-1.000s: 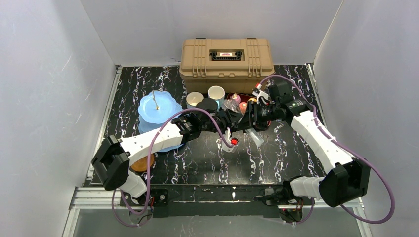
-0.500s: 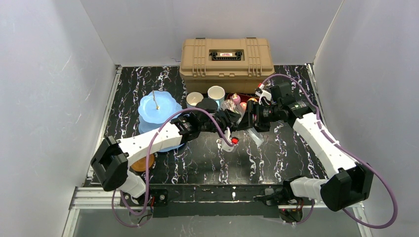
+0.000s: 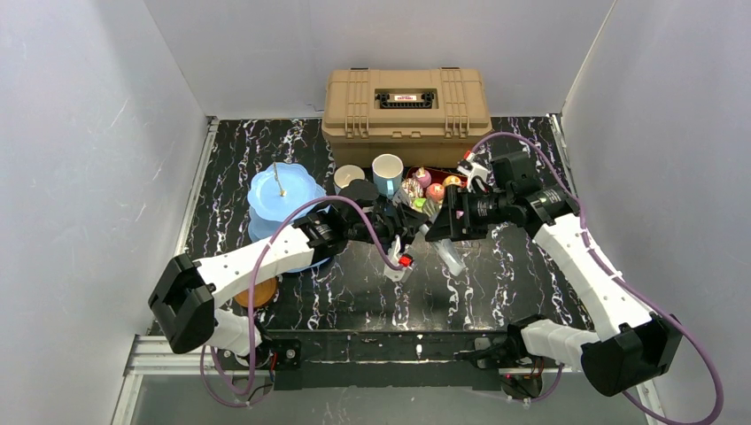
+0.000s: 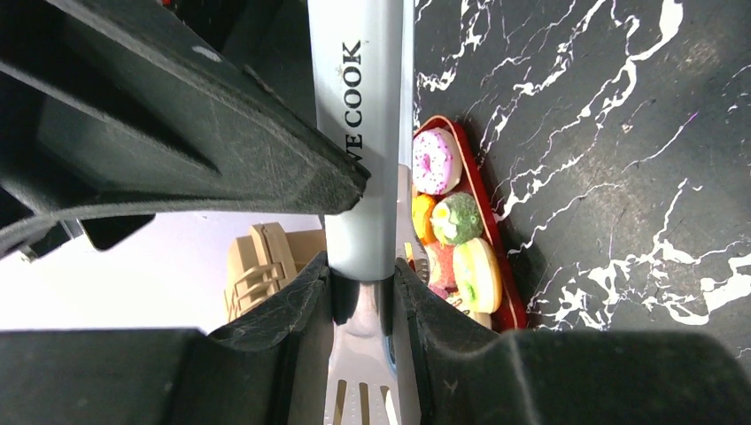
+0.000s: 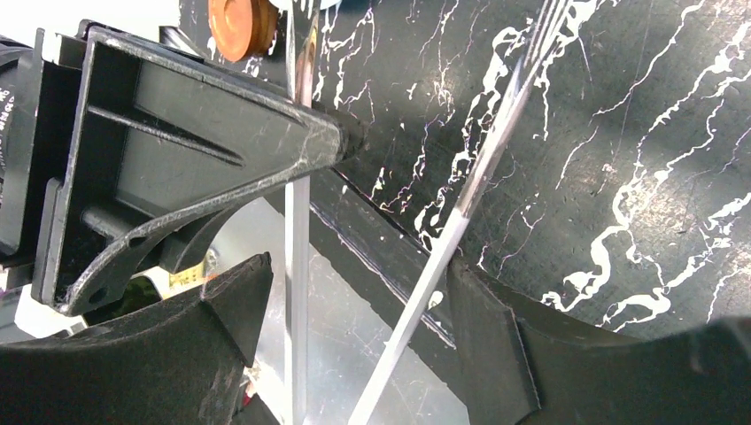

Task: Serve the afternoon tea
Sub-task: Adjust the clamp.

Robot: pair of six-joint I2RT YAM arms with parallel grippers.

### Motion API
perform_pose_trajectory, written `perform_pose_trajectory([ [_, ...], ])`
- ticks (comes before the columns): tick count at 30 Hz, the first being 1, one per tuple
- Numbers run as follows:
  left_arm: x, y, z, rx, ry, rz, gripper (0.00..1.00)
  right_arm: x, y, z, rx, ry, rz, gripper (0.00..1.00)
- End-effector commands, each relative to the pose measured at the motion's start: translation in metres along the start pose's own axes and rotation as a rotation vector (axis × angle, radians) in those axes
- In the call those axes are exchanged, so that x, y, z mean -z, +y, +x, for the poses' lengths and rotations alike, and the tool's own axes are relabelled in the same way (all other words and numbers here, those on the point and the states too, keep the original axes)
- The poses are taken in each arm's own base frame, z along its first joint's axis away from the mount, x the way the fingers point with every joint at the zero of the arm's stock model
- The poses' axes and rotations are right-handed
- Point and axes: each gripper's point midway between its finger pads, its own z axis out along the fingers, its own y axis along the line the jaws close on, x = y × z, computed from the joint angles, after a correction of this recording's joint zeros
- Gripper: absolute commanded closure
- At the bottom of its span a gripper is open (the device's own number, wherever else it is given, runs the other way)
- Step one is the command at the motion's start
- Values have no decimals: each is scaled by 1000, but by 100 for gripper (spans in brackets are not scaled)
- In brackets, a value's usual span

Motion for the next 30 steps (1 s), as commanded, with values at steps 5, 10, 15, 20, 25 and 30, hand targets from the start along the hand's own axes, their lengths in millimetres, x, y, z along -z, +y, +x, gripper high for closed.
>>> perform_pose_trajectory([
  [5, 1, 23, -13, -51, -72, -46, 93, -1, 12, 5, 62, 43, -17, 22],
  [10, -1, 22, -7, -60, -69, -46, 93, 0, 11, 8, 55, 45, -12, 32],
  [15, -5, 20, -4, -63, -70, -41, 91, -1, 9, 5, 44, 35, 9, 49],
  [20, -7, 23, -1, -62, -63, -45, 65, 0, -1, 1, 29, 25, 83, 56],
  [25, -3, 25, 2, -52, -39, -56, 35, 1, -20, -1, 13, 19, 188, 63],
  [30, 9, 25, 8, -10, 8, -73, 19, 3, -51, -5, -6, 13, 357, 64],
])
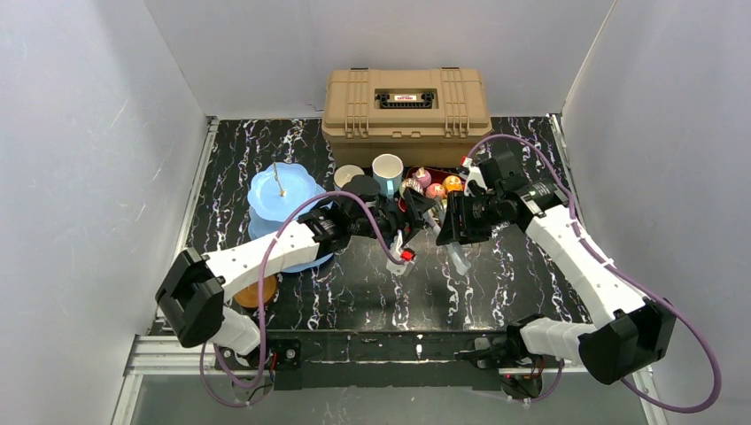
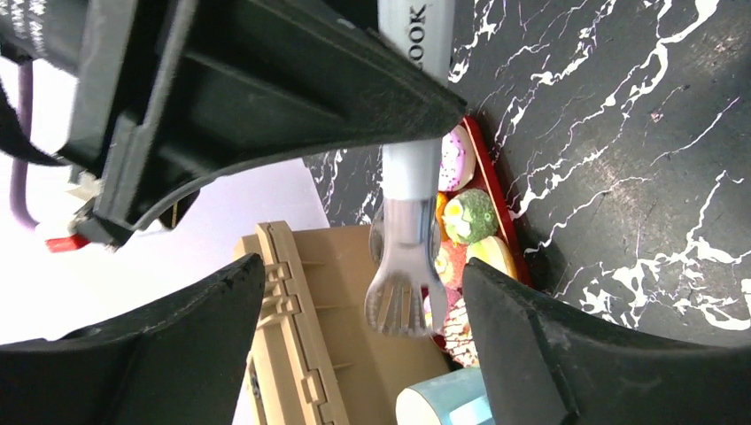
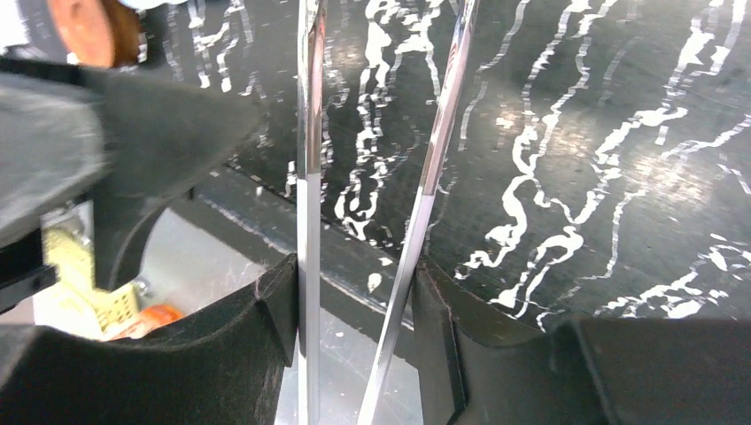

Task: Serve the afternoon tea
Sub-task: Pick up the desert from the tray.

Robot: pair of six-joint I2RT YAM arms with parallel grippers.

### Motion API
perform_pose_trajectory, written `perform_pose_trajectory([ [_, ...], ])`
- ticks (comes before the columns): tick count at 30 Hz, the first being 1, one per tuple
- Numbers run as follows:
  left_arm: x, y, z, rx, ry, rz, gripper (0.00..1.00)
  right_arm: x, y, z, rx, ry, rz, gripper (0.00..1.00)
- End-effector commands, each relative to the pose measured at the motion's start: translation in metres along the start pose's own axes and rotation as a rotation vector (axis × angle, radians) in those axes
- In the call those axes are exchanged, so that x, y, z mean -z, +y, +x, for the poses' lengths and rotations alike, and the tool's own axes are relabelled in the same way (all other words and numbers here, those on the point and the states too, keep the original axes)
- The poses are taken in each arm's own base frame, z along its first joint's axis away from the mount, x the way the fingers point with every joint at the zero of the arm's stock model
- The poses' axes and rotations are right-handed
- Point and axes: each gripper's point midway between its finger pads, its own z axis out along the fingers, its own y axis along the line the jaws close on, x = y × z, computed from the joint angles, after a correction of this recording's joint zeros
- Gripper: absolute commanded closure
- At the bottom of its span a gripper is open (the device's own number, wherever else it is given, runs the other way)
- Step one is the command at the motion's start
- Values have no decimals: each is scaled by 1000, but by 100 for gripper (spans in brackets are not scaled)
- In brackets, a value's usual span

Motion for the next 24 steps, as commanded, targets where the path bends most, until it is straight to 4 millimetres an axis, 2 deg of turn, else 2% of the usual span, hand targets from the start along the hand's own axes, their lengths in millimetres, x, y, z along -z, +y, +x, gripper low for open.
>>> perform_pose_trajectory([
  [1, 22, 19, 0, 40, 41, -56, 12, 5, -22, -15, 4, -43, 158, 64],
  [6, 47, 21, 5, 185, 104, -80, 8, -4, -38, -22, -1, -37, 230, 62],
  [10, 68, 21, 10, 392, 184, -73, 7, -14, -44, -31, 6, -32, 254, 58],
  [17, 100, 19, 3, 725, 258, -79, 7, -31, -42, -38, 14, -5, 218, 51],
  [24, 120, 26, 10, 986, 331, -114, 7, -43, -41, -35, 12, 36, 187, 45],
])
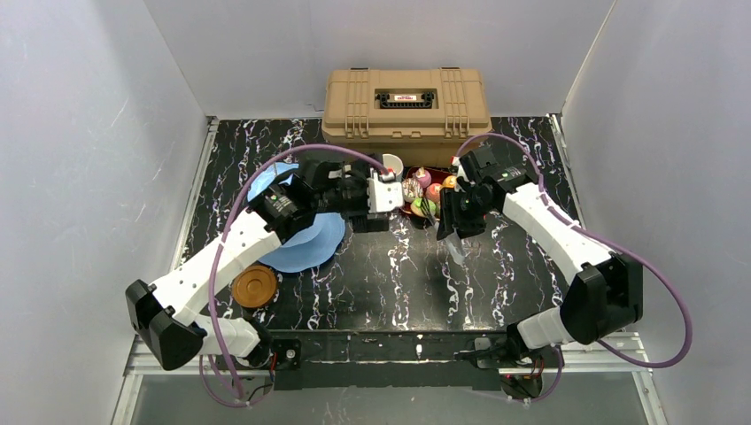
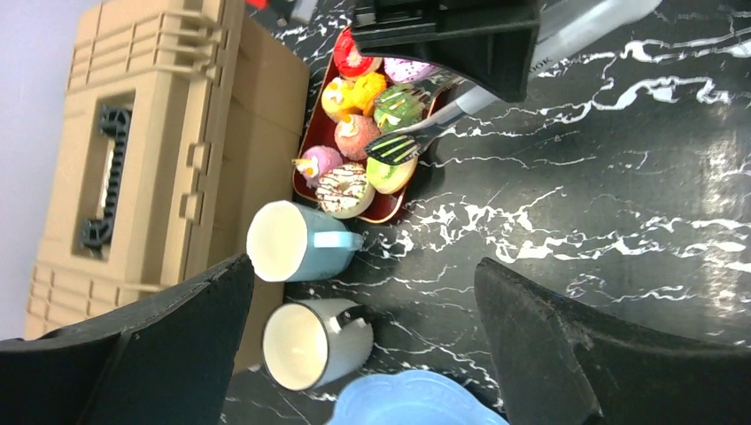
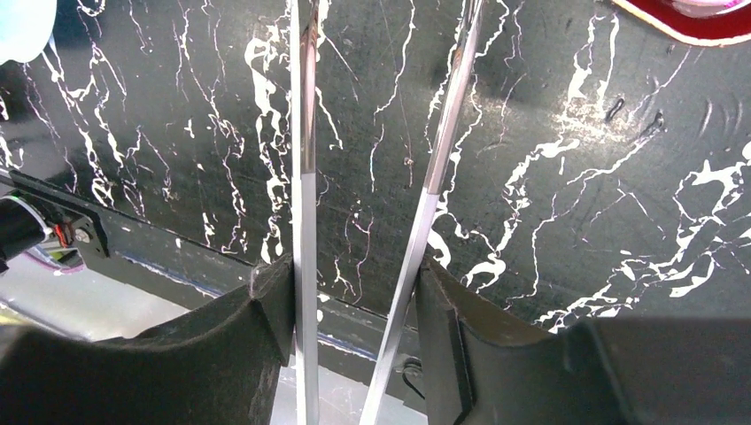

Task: Serve the afternoon tea
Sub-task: Pick up the desert from the tray.

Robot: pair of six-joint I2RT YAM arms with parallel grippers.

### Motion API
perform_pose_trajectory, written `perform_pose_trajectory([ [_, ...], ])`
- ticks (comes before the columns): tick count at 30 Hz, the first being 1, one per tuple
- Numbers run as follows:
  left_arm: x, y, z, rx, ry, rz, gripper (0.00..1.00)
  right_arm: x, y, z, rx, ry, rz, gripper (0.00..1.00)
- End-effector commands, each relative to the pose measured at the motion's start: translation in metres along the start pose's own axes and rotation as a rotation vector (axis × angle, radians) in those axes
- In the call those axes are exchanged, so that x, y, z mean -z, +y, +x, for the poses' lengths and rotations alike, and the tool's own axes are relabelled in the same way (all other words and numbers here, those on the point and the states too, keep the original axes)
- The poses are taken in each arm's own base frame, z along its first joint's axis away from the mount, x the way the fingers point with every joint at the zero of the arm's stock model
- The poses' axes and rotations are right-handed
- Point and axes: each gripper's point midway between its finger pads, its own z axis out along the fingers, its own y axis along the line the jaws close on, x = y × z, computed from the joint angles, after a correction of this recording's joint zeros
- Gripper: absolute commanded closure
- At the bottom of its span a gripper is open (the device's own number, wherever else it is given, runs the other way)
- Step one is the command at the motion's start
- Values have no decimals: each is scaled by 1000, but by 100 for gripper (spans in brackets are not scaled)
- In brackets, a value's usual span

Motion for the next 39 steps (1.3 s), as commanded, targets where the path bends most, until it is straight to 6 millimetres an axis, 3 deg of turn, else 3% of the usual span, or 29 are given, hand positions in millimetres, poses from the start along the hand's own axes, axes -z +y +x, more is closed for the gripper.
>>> perform_pose_trajectory([
  [1, 19, 1, 3, 217, 58, -10, 7, 3, 14, -15, 39, -34, -57, 44],
  [16, 26, 7, -5, 229, 49, -27, 7, -7, 7, -25, 46, -29, -17, 42],
  [30, 27, 3, -5, 220, 34, -22, 8, 15, 2, -49, 70, -110, 66, 43],
  [39, 29, 5, -7, 219, 24, -30, 8, 10, 2, -57, 69, -114, 70, 43],
])
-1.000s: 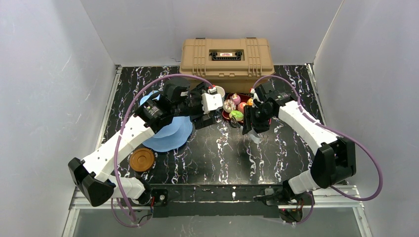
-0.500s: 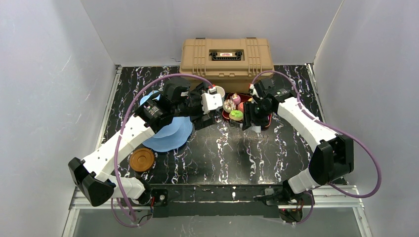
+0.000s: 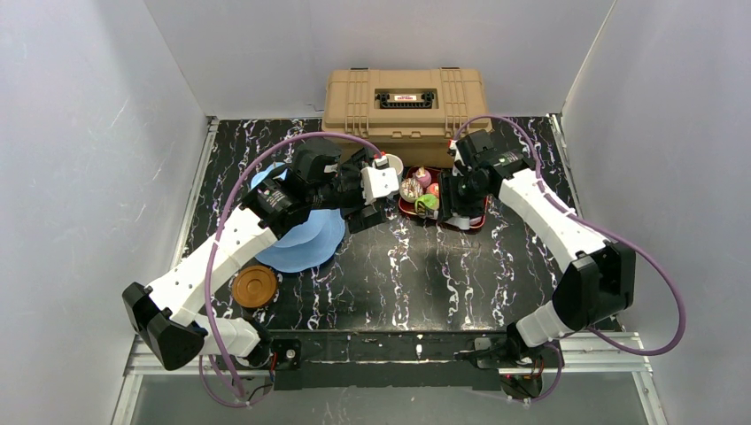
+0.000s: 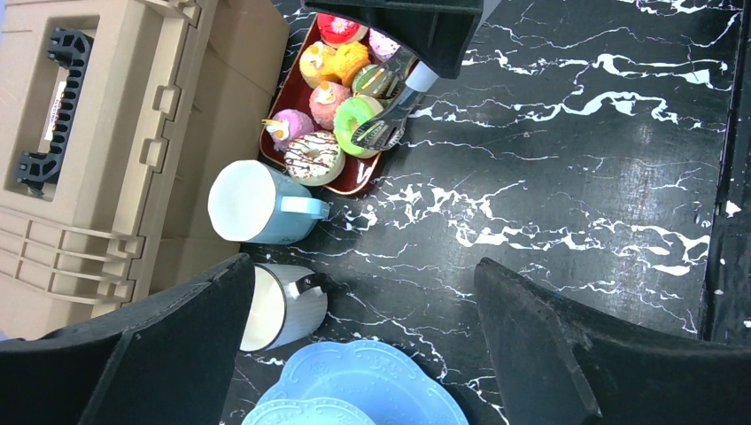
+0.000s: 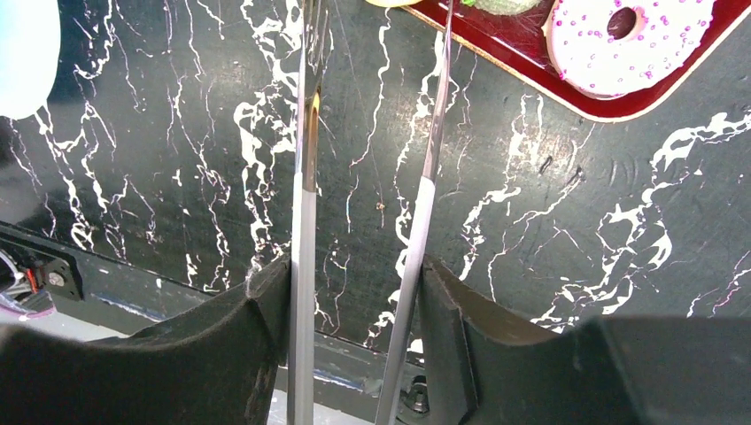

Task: Serve the afternoon tea
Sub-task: Pick up the desert from the tray.

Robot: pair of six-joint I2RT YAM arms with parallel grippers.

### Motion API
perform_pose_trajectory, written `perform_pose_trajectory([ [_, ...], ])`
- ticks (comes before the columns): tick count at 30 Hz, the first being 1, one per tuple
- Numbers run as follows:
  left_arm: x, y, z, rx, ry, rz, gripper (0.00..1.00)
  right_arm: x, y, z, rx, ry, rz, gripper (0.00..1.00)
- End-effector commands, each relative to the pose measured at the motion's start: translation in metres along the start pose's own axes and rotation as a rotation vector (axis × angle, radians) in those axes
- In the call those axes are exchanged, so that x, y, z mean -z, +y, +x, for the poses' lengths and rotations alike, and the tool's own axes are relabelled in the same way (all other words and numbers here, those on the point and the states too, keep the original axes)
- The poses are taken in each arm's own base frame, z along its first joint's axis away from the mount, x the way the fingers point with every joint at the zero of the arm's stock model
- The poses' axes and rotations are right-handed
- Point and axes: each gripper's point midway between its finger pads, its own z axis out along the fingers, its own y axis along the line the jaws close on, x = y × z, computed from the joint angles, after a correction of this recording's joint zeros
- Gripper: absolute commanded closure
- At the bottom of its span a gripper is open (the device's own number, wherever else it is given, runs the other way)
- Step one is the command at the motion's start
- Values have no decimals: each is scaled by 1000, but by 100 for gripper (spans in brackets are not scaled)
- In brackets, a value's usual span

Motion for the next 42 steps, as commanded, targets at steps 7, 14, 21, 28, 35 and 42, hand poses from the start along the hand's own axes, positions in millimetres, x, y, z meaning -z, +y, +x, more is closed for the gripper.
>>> perform_pose_trajectory([
  [7, 13, -1, -11, 1, -42, -11, 9, -9, -4, -21, 20, -37, 32, 43],
  [14, 13, -2, -11, 6, -45, -7, 9, -22, -7, -23, 15, -33, 38, 43],
  [21, 15, -3, -12, 6, -44, -5, 9, -33, -10, -20, 11, -17, 47, 48],
  [28, 19, -5, -13, 8, -46, 0, 11, -20, -13, -25, 19, -81, 64, 73],
  [35, 22, -6, -12, 12, -41, -7, 11, 7, -6, -30, 25, -182, 31, 87],
  [42, 28, -5, -14, 12, -42, -17, 11, 15, -3, -27, 24, -218, 10, 97],
])
